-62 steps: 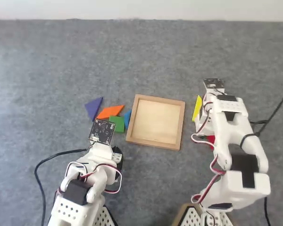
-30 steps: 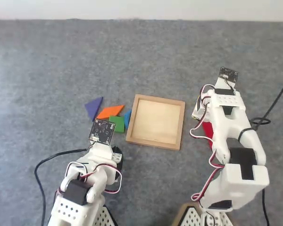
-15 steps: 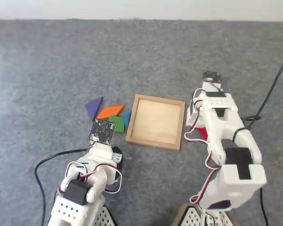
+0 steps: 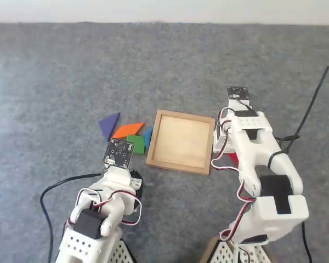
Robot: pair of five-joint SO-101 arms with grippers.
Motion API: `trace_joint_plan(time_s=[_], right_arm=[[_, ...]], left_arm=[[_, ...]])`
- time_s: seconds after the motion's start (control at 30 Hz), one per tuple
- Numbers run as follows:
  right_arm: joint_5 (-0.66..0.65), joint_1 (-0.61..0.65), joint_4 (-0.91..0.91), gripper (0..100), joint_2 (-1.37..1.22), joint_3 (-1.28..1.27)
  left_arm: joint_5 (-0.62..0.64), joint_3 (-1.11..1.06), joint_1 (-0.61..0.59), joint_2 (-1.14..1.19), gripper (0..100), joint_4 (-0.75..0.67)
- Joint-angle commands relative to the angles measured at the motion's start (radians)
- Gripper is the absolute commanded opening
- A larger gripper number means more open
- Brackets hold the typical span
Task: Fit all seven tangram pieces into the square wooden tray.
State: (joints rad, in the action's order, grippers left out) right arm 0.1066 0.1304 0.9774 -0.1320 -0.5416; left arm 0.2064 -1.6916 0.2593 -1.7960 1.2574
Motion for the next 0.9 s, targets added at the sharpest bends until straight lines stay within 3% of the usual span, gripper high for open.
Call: trace_joint_plan(time_s=[0.0, 0.4, 0.73, 0.87], right_arm=[[-0.014, 0.015, 0.019, 34.3, 0.058, -0.002], [-0.115, -0.021, 0.021, 34.2, 0.053, -0.009], [-0.109, -0.021, 0.085, 33.3, -0.068, 0.080], [-0.106, -0.021, 0.094, 17.6, -0.067, 0.083]], left_arm=[[0.006, 0.008, 0.005, -0.018, 1, 0.003], [0.006, 0.008, 0.005, -0.018, 1, 0.003], [0.006, 0.008, 0.005, -0.018, 1, 0.003], [0.006, 0.008, 0.005, -0.018, 1, 0.003]])
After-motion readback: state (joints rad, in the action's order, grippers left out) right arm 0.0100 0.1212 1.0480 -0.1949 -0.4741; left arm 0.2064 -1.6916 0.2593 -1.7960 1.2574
